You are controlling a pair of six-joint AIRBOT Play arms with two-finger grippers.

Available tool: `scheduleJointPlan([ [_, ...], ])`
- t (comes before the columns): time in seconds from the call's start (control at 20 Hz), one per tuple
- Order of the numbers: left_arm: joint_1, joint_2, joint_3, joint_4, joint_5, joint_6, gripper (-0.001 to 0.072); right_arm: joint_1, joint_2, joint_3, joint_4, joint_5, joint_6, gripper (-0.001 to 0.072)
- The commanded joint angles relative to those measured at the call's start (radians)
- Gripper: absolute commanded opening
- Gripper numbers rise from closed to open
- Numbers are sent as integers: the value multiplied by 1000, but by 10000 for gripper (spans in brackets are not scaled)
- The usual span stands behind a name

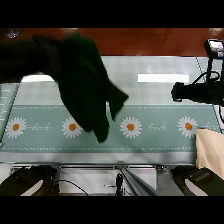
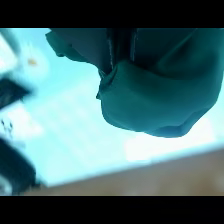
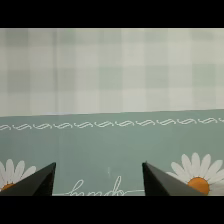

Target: Fold the shirts.

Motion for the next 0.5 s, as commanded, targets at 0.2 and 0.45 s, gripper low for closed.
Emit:
scheduleJointPlan([
  [0.2,-268,76,-684,-82,264,-182,27,2,8,-1,5,-34,45,623],
  [0.45,-387,-138,-664,-126,156,-156,703,-85,-25,-1,17,-59,66,625],
])
